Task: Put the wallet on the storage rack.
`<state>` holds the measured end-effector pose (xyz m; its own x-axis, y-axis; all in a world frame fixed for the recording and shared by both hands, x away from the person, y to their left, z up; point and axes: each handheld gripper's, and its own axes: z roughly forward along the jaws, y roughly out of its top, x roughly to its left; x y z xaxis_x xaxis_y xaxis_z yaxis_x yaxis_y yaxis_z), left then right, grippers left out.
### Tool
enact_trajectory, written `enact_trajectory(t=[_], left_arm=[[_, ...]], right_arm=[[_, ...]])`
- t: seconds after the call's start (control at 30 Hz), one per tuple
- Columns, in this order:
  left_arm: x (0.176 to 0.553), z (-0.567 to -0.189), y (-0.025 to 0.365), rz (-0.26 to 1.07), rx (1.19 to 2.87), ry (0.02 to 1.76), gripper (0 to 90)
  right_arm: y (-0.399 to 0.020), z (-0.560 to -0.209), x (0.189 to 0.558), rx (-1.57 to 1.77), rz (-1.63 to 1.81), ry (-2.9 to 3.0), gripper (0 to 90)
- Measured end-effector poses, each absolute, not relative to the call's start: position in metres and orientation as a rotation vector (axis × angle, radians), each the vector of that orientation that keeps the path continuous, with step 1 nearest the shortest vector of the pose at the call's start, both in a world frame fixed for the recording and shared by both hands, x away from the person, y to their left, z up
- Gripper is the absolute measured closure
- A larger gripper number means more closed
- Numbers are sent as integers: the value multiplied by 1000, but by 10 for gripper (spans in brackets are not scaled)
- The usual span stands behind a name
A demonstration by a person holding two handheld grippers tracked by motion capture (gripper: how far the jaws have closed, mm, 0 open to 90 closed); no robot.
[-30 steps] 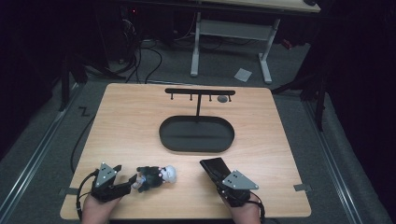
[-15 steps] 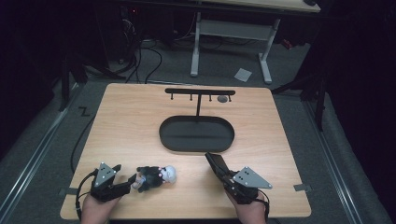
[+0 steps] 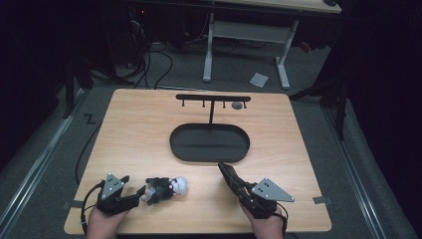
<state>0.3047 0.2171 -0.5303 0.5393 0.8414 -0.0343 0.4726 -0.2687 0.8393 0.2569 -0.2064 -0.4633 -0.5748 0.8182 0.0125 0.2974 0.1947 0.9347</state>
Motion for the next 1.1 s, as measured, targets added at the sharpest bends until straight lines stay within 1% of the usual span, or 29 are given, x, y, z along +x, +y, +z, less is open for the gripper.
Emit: enact_trajectory(t=[0.13, 0.33, 0.8, 1.1], left_arm=[[305, -530, 218, 540, 1914, 1071, 282], [304, -530, 218, 539, 1912, 1071, 282], [305, -531, 217, 533, 1919, 1068, 283], [305, -531, 217, 533, 1916, 1070, 283]], right_arm=[[-206, -468, 259, 1049, 1367, 1983, 827], [-213, -467, 261, 1072, 1352, 1950, 825], [-251, -471, 271, 1203, 1368, 1840, 818], [-264, -475, 273, 1249, 1392, 1811, 811]])
